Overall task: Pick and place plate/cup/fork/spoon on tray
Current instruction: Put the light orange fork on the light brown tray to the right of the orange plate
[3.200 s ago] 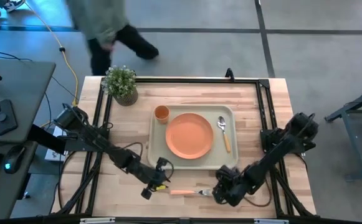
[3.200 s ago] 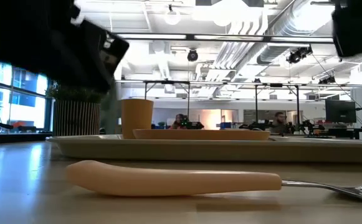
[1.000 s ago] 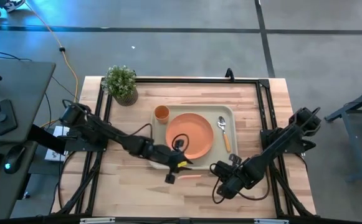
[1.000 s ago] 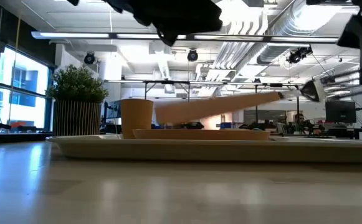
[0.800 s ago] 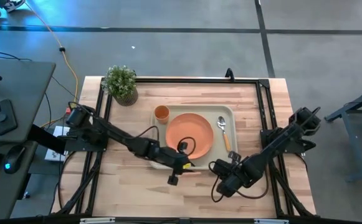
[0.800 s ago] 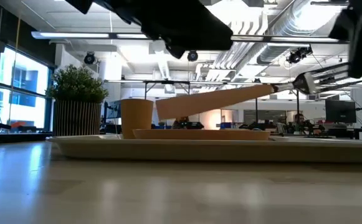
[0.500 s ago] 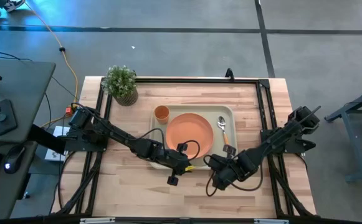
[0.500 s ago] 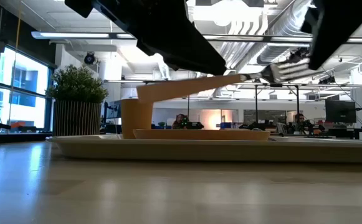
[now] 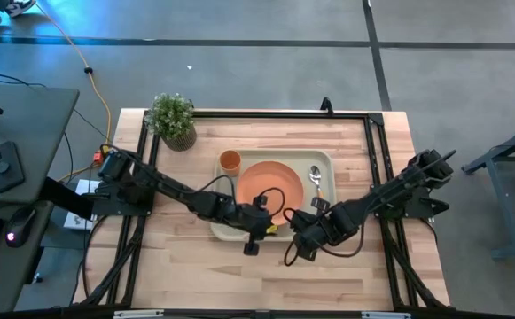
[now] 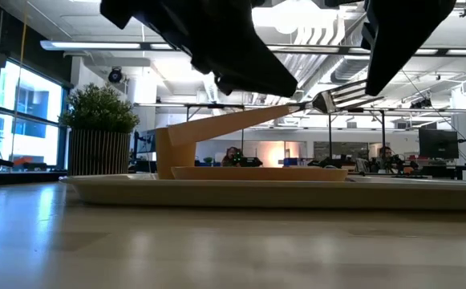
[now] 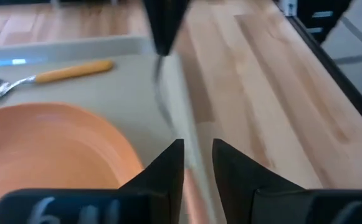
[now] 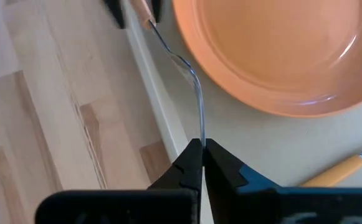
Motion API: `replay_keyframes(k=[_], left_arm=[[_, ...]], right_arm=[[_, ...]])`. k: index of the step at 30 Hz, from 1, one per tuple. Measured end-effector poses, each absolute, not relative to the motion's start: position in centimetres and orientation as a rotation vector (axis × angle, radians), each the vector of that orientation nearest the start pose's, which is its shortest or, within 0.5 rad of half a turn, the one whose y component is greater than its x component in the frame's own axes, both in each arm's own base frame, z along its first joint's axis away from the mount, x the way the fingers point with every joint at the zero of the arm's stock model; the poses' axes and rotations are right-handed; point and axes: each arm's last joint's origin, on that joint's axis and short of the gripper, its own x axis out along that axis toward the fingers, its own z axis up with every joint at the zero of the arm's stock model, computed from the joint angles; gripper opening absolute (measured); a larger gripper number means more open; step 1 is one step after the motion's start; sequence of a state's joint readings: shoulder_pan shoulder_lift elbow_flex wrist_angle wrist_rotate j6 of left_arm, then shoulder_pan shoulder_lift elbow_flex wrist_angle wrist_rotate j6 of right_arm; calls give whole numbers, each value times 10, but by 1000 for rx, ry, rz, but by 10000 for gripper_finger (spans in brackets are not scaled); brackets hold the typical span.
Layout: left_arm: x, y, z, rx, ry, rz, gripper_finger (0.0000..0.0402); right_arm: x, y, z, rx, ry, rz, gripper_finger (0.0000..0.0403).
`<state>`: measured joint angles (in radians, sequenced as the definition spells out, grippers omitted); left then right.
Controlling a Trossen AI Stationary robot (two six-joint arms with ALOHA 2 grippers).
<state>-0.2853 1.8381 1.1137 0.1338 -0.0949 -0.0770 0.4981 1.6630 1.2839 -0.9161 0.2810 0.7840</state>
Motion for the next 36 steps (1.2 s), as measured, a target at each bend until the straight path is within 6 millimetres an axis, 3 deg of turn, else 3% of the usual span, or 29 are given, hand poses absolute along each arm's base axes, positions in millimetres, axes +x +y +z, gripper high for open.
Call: replay_keyframes(k=[9, 21, 28, 36], left_arm=[[379, -104, 187, 18, 591, -147, 49], [379, -107, 189, 54, 557, -96, 48], [378, -115, 191, 82, 532, -111, 8], [380, -110, 191, 82, 526, -103, 4]], right_arm=[[286, 145, 242, 173, 1168, -272, 0], [303, 147, 298, 97, 978, -235, 0], [304, 149, 300, 92, 958, -231, 0], [304, 148, 300, 84, 956, -239, 0]])
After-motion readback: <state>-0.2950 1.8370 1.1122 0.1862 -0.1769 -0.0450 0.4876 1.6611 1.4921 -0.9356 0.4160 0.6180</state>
